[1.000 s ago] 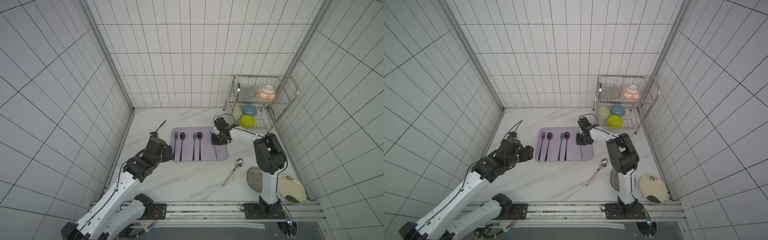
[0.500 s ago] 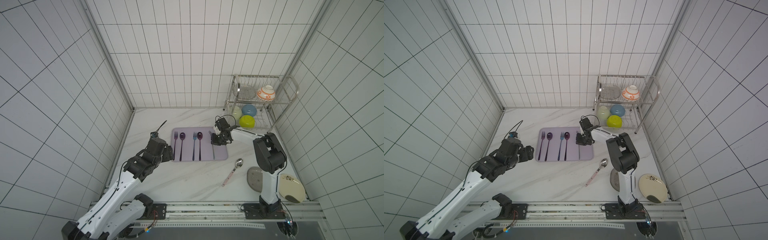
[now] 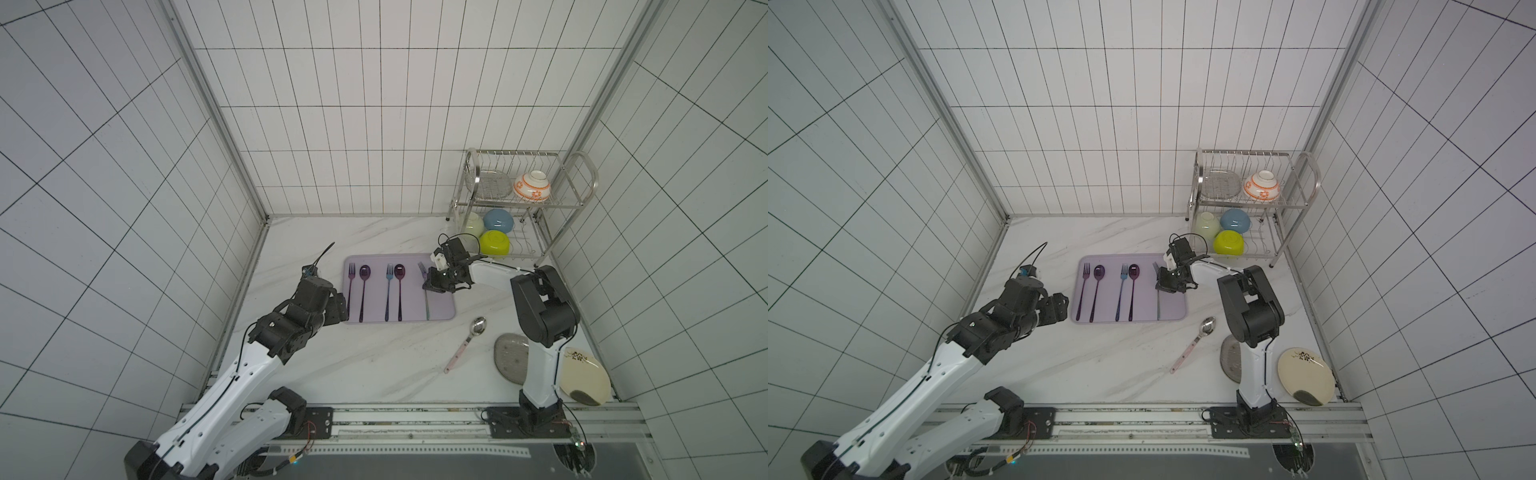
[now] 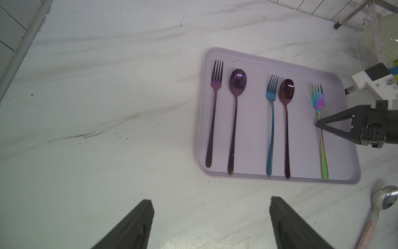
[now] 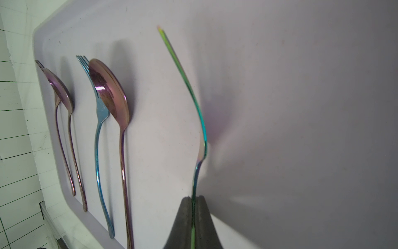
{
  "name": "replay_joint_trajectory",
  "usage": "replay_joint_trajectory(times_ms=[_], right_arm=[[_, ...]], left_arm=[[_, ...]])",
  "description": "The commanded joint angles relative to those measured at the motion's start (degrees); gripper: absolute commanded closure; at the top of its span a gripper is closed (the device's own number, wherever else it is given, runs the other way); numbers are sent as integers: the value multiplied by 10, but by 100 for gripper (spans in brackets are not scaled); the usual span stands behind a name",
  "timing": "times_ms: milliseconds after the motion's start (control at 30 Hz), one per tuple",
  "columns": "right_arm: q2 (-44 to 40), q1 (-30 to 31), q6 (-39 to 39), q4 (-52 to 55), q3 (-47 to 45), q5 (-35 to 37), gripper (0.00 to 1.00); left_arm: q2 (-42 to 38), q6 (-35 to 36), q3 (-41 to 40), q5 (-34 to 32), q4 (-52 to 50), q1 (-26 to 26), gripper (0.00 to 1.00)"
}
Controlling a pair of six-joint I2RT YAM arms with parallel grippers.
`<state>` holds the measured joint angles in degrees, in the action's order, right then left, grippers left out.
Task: Set the spoon and fork side by side
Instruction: Place the fork on the tray, then pick up the spoon from the center of the board.
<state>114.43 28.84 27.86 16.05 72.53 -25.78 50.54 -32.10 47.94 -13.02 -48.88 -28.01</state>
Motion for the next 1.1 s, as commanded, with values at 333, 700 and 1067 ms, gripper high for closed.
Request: replay_joint_trajectory(times_ms=[333,700,1067], right_arm=[[-31,-8,-11,54,-15,64,79],[-169,32,45,158,-19,187,52],[-354,102,291,301,-182,275,51]], left_arm=[[3,5,-6,5,11,4,14],[8,10,-3,12,21,4,3],[11,14,-18,34,36,3,1]])
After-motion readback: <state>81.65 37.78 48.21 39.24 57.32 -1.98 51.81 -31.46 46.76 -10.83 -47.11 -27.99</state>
